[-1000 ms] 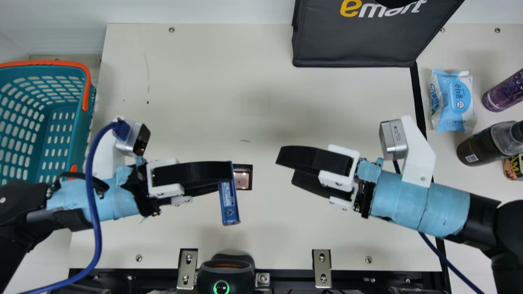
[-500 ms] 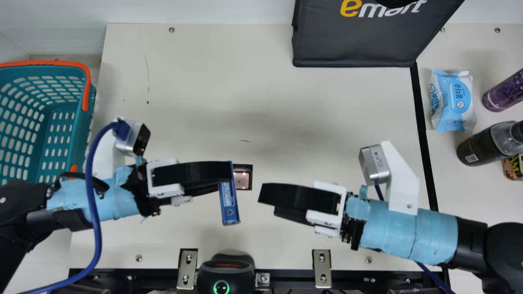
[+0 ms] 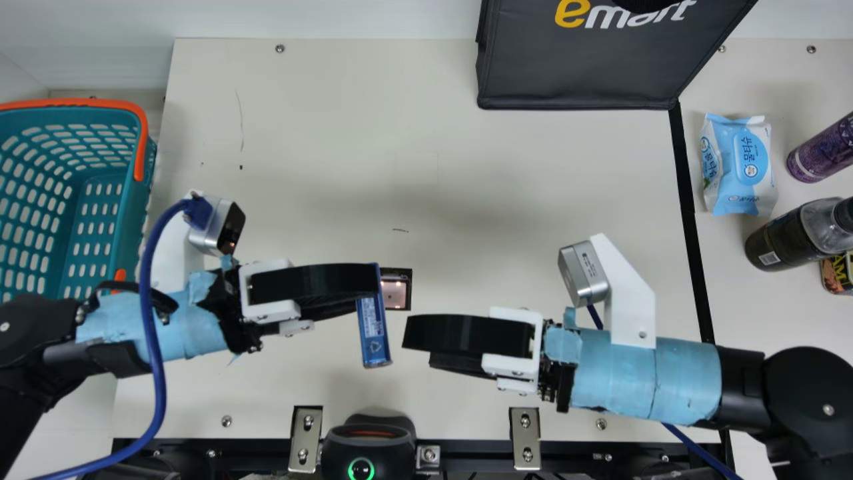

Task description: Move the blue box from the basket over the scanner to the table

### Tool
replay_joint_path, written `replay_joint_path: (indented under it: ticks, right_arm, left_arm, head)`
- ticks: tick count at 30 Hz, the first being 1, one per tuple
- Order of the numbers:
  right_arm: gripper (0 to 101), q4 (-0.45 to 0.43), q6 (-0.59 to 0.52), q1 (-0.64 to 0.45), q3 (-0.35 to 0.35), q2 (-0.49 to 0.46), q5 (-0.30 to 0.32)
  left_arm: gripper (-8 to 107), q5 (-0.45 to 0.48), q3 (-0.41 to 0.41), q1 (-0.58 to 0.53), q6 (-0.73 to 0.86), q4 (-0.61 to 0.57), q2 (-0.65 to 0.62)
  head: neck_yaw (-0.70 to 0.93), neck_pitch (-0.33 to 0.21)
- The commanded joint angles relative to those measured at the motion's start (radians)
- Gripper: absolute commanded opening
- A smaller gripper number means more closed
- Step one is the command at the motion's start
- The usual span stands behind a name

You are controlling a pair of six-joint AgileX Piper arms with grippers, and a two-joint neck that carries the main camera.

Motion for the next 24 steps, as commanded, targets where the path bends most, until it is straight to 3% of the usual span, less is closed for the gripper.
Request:
replay_joint_path:
  ticks: [1,24]
  right_arm:
    - [95,0.003,-0.008,0.010,-0.005,0.010,0.000]
    - [95,0.059,-0.086,0.103,-0.051,0.119,0.000]
  left_arm:
    - [-8,0.000,0.000,0.000,0.000,0.000,0.000]
    - [-8,0.000,0.000,0.000,0.000,0.000,0.000]
  head:
    - [0.000,-0.030]
    - [0.000,-0.030]
